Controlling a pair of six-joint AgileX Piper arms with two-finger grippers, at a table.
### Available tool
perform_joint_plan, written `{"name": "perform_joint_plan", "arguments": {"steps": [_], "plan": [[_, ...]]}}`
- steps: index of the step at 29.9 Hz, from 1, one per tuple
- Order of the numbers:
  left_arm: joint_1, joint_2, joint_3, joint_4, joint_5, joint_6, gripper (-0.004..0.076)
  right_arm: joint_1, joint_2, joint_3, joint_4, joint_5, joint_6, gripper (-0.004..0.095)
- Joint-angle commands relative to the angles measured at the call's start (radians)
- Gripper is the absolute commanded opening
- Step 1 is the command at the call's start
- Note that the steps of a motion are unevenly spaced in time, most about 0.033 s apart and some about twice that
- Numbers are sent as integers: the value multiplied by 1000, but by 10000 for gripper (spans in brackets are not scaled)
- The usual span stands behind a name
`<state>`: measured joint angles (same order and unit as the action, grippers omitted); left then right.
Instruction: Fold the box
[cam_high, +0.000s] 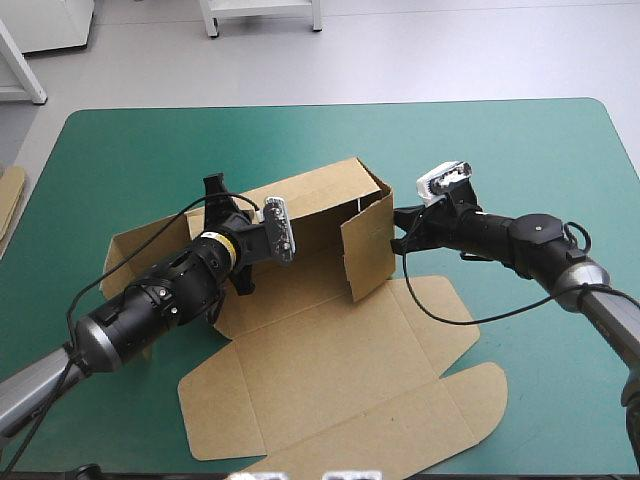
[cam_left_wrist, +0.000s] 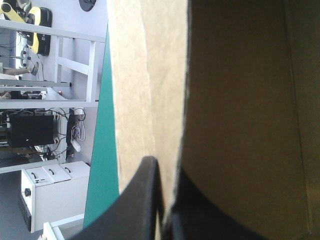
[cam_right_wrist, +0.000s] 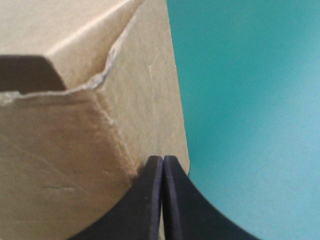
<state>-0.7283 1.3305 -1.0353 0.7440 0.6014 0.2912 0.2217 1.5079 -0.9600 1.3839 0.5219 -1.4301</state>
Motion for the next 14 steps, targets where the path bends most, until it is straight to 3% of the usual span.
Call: {"name": "perform_joint_plan", "arguments": {"steps": [1,5,9,12,14], "plan": [[-16,-3,-5,-93,-41,-25,-9,-5,-44,14,105,36,-96,-4],[-16,-3,-5,-93,-35,-31,-9,-5,-48,28,139,69,-163,-4],[-16,-3,-5,-93,-35,-41,-9,-5,-59,28,87,79,-172,17],[-16,-3,-5,-93,-33,-41,-9,-5,-80,28,15,120,-121,129],[-16,-3,-5,-93,-33,-41,-9,-5,-89,28,-7,142,-94,266]]}}
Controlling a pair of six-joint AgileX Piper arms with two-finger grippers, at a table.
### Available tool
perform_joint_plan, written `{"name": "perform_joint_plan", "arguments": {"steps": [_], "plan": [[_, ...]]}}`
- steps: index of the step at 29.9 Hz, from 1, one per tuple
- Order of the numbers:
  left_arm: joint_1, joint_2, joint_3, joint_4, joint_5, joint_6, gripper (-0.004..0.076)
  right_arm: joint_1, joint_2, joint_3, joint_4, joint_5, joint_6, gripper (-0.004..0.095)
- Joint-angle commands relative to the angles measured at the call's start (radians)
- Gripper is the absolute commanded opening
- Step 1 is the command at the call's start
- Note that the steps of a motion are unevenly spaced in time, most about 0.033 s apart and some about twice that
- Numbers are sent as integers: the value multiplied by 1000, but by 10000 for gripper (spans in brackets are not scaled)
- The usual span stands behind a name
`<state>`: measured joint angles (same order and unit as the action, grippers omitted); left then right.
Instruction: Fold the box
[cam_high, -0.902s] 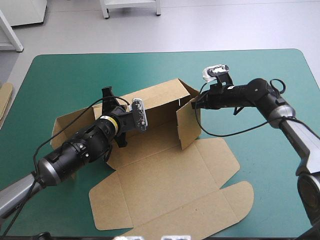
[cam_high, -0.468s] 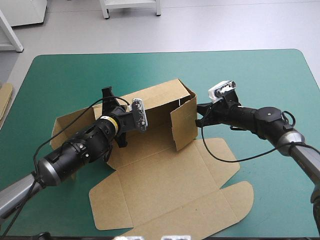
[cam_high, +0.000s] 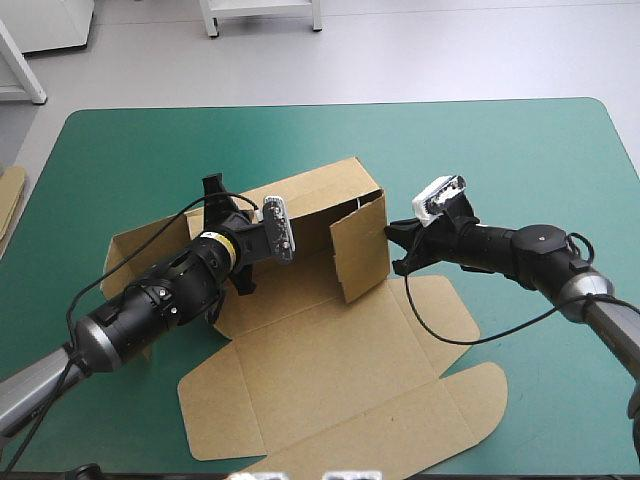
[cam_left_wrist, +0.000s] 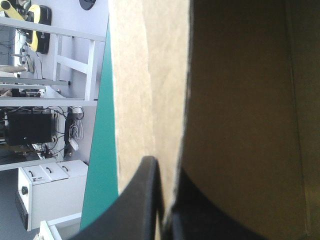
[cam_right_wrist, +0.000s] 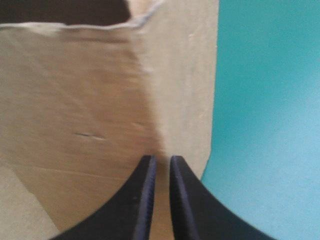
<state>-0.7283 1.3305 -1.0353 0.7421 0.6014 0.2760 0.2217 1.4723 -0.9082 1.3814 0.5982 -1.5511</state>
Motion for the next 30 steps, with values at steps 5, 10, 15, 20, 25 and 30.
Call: {"name": "perform_joint_plan", "arguments": {"steps": [5,10,15,20,25,30], "plan": [[-16,-3,-5,-91,-35,-37,-9,-5,-53,-23,19,20,19,564],[-16,-3,-5,-91,-35,-37,-9,-3,-53,-23,49,-5,15,614],[-16,-3,-5,-91,-35,-37,-9,-1,-53,-23,54,-20,-1,614],[-16,-3,-5,-91,-35,-37,-9,23,-53,-23,50,-21,-5,614],[-16,-3,-5,-91,-35,-37,-9,107,-53,-23,48,-118,-45,613],[-16,-3,-5,-91,-35,-37,-9,149,-53,-23,47,-197,-40,601]]}}
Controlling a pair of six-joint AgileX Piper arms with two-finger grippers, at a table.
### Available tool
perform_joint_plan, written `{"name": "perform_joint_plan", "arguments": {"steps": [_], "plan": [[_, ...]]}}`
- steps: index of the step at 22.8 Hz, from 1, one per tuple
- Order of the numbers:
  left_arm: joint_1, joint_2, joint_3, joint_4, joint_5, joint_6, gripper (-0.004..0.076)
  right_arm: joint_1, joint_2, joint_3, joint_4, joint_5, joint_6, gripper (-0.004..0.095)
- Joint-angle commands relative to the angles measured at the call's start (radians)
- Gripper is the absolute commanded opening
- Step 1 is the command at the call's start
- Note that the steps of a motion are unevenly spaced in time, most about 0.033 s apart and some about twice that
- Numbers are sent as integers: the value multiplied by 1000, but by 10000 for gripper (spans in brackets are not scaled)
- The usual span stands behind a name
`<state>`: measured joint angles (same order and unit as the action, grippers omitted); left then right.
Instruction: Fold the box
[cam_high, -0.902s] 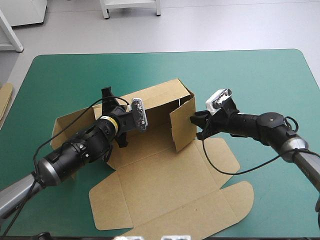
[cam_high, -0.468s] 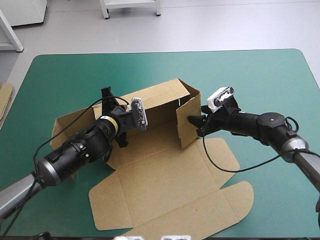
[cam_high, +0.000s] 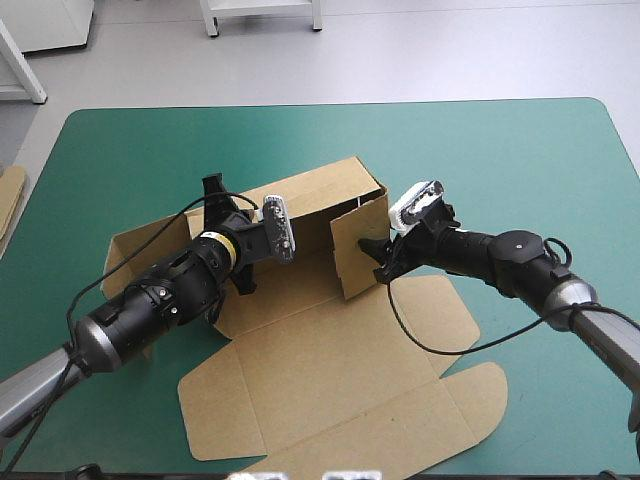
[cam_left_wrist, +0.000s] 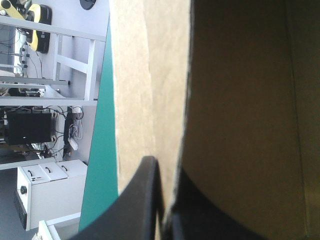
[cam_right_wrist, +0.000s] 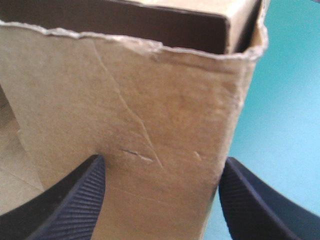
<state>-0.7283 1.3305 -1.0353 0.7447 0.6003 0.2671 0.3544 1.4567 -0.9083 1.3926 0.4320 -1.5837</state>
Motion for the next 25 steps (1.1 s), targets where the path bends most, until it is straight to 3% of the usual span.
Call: {"name": "perform_joint_plan", "arguments": {"steps": [1,5,16,21,23,25], "plan": [[-16,-3,-5,-94,-34,-28,-9,26,-37,-23,29,-49,4,591],[-16,-3,-5,-94,-34,-28,-9,83,-37,-23,5,-190,7,549],[-16,-3,-5,-94,-30,-28,-9,95,41,-93,59,-220,83,545],[-16,-3,-5,-94,-30,-36,-9,95,41,-93,57,-218,84,272],[-16,-3,-5,-94,-30,-45,-9,95,41,-93,55,-218,84,55],[-16,-3,-5,-94,-30,-45,-9,95,41,-93,55,-218,84,-12]]}}
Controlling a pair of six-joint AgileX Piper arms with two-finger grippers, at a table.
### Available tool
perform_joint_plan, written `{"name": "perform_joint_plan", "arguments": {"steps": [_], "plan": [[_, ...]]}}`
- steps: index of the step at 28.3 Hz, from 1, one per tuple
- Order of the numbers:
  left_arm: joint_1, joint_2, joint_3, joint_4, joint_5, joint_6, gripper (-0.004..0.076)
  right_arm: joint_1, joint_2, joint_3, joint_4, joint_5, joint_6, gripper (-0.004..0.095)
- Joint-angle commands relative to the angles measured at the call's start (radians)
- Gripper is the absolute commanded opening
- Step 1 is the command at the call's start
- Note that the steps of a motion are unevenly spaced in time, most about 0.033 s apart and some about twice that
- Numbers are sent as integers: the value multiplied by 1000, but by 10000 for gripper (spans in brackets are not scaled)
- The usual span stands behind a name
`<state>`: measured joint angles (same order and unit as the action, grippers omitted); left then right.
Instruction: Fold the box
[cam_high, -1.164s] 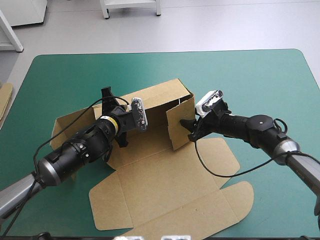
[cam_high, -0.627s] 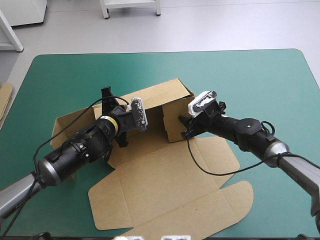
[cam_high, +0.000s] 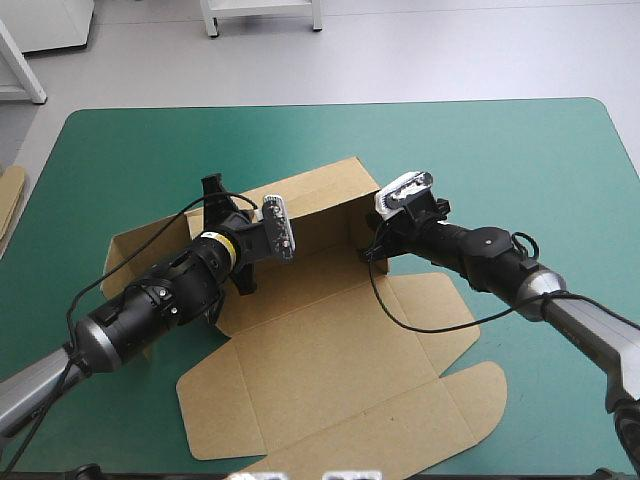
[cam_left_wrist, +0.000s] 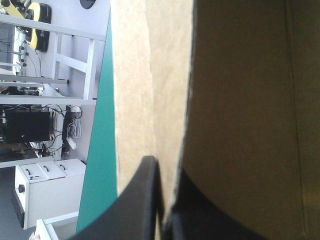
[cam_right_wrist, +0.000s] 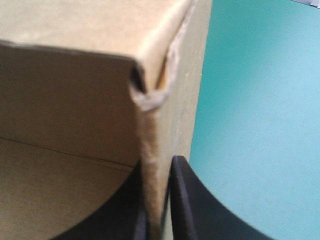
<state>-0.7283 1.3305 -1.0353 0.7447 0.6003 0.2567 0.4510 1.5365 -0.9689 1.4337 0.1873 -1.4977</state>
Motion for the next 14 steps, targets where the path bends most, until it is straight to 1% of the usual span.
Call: {"name": "perform_joint_plan", "arguments": {"steps": [1,11,13,14], "plan": [[-16,-3,-5,-94,-30,-35,-9,-2,-38,-32,14,27,-2,0],[-16,-3,-5,-96,-18,-35,-3,-2,-38,-32,14,30,22,1],[-16,-3,-5,-99,-16,-46,26,-2,-38,-32,14,30,22,1],[-16,-5,-5,-100,-16,-48,61,-2,-38,-32,14,30,22,1]]}}
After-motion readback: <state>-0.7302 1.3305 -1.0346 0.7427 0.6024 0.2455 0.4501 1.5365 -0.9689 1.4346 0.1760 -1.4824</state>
